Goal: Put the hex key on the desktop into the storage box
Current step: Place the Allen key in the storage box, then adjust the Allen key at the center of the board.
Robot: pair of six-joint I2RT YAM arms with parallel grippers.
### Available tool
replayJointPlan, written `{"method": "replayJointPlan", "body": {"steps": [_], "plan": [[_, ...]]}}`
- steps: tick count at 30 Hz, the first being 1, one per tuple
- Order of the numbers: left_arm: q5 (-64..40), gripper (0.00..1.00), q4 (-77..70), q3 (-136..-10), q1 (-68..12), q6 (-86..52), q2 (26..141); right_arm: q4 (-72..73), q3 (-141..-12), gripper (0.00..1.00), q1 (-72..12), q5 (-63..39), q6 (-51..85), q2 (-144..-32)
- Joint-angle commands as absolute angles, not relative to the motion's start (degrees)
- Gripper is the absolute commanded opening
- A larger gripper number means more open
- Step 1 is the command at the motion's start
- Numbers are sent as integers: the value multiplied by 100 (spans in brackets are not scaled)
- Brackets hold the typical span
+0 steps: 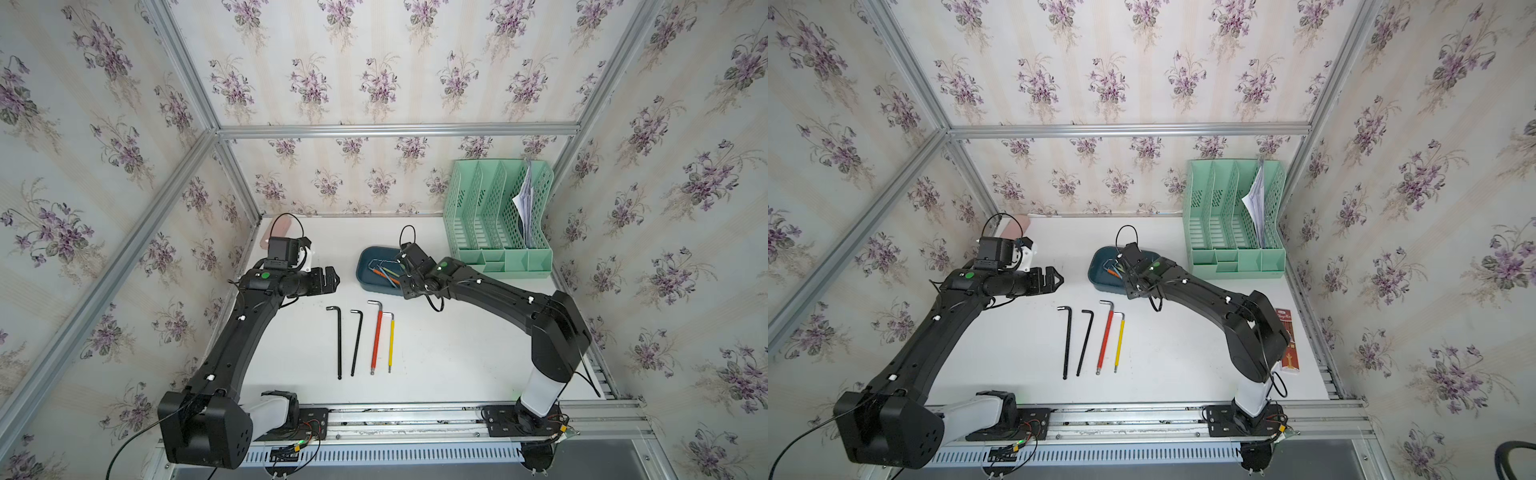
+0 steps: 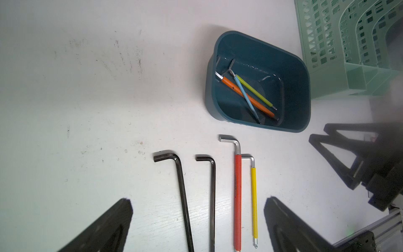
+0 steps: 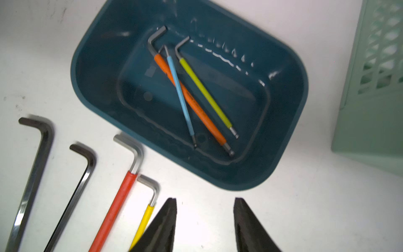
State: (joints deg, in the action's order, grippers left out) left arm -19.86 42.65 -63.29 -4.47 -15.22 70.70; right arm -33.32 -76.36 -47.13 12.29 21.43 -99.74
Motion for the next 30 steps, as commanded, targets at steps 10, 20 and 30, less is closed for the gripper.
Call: {"method": "replayJointPlan", "body": {"steps": [10, 20, 30], "plan": [[-2021, 99, 4347, -6453, -444, -1500, 7112, -3140, -6132, 44, -5297, 946, 3588, -9159], [-1908, 99, 4373, -6470, -442, -1499, 7119, -3015, -6193, 44, -6067, 917, 4310, -9842], [-1860, 99, 4416, -6494, -440, -1485, 7060, -3221, -6667, 46, -6295, 748, 4631, -10403]]}}
